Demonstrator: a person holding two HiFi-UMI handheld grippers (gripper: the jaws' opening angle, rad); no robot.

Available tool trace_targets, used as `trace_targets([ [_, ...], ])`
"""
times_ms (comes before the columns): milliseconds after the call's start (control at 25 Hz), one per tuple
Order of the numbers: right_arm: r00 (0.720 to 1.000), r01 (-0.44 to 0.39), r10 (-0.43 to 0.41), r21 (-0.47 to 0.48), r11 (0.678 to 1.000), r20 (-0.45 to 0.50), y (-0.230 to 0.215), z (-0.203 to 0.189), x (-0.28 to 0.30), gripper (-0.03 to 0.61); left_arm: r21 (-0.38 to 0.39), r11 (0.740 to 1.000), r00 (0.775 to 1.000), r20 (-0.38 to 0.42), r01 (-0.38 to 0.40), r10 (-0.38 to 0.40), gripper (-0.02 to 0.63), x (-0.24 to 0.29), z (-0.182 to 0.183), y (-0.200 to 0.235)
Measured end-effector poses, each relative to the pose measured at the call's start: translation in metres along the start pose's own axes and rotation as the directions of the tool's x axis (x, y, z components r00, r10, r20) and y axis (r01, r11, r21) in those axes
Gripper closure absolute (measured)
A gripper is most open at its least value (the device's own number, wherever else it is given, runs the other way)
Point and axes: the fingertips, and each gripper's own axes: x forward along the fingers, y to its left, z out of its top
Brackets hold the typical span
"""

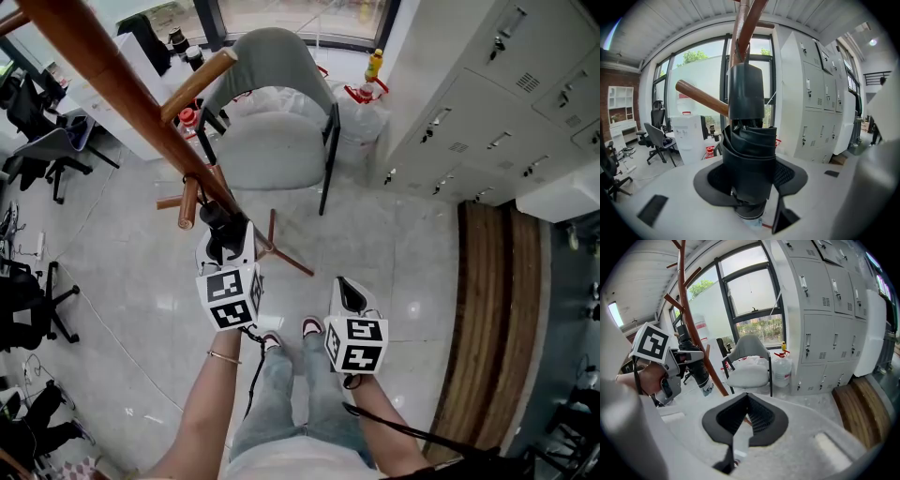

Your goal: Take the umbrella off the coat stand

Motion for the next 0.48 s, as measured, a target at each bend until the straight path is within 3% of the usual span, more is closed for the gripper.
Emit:
trace_targets([
  [480,0.999,-0.008,0.008,-0.019,1.000,0.036,0.007,0.017,-0.012,0.574,0.003,1.000,1.000,0.025,-0.007,0.007,0.405,-0.018,0.018,0.000],
])
